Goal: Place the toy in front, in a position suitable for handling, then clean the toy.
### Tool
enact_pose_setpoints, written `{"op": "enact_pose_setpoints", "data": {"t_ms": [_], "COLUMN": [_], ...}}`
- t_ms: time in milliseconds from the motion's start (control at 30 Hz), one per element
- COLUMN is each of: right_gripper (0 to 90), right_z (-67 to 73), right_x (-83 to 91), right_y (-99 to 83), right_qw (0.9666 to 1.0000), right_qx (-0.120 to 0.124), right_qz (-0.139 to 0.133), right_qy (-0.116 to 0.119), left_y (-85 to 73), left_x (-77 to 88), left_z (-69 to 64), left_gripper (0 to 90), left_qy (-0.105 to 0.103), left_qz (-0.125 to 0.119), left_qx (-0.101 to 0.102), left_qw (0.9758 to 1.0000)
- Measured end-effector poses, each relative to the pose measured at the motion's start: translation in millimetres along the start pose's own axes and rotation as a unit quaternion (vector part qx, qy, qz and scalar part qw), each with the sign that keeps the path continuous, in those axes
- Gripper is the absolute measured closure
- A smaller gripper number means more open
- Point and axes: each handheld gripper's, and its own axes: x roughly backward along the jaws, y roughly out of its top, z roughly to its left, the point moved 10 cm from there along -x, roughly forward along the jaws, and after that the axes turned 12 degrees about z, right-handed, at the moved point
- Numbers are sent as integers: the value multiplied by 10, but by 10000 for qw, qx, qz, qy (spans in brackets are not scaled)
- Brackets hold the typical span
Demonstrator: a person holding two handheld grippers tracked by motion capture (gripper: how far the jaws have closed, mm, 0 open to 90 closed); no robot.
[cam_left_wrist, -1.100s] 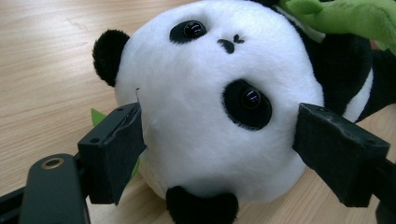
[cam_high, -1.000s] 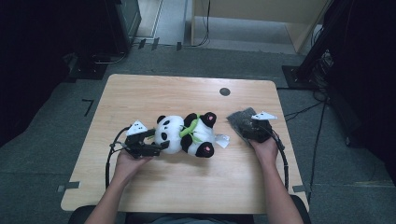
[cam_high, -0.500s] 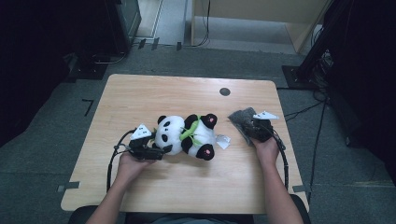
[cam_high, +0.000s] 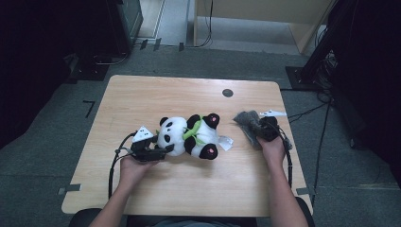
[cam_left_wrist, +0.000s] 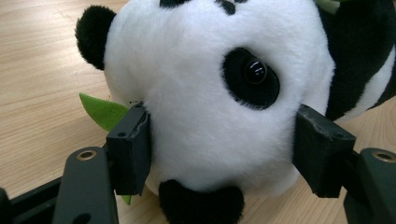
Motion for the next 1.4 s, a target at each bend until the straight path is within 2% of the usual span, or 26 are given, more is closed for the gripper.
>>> {"op": "enact_pose_setpoints", "data": {"t_ms": [33, 67, 167, 300, 400, 600, 667, 767, 967, 1100, 1167, 1233, 1300, 1333, 1400], "right_gripper": [722, 722, 712, 716, 717, 721, 724, 722, 720, 718, 718, 715, 715, 714, 721], "right_z": [57, 57, 239, 470, 616, 832, 859, 973, 1121, 1204, 1253, 1308, 1345, 1462, 1574], "right_x": [68, 68, 219, 389, 456, 550, 583, 720, 876, 898, 915, 904, 910, 956, 979], "right_y": [51, 51, 164, 320, 371, 423, 431, 494, 616, 675, 716, 730, 749, 822, 881], "right_qw": [9998, 9998, 9987, 9970, 9957, 9926, 9923, 9899, 9857, 9847, 9830, 9850, 9857, 9828, 9808], "right_qx": [-50, -50, 60, 360, 514, 629, 619, 739, 883, 980, 1030, 1043, 1092, 1198, 1293], "right_qz": [-109, -109, -228, -408, -411, -437, -440, -606, -859, -835, -924, -665, -589, -690, -702], "right_qy": [179, 179, 455, 545, 649, 947, 974, 1045, 1147, 1173, 1204, 1206, 1144, 1222, 1277], "left_y": [2, 5, 8, 5, 2, 2, -1, -3, -11, -7, 2, 12, 14, 21, 30], "left_x": [1, 1, 2, 4, 4, 5, 6, 4, 7, 8, 6, 4, 2, -4, -12], "left_z": [1, 2, 5, 5, 8, -1, -3, -9, -21, -40, -40, -41, -42, -43, -53], "left_gripper": [289, 289, 284, 284, 283, 288, 288, 281, 272, 267, 266, 266, 266, 266, 265], "left_qy": [-6, -13, -38, -52, -68, -29, -15, -6, 36, 54, 40, 26, 18, 7, 0], "left_qz": [6, 17, 27, 32, 8, 10, 12, 5, 16, 47, 61, 66, 85, 86, 66], "left_qx": [24, 50, 66, 50, 41, 71, 67, 63, -2, -5, 15, 53, 70, 67, 84], "left_qw": [10000, 10000, 10000, 10000, 10000, 10000, 10000, 10000, 10000, 10000, 10000, 10000, 9999, 9999, 9999]}}
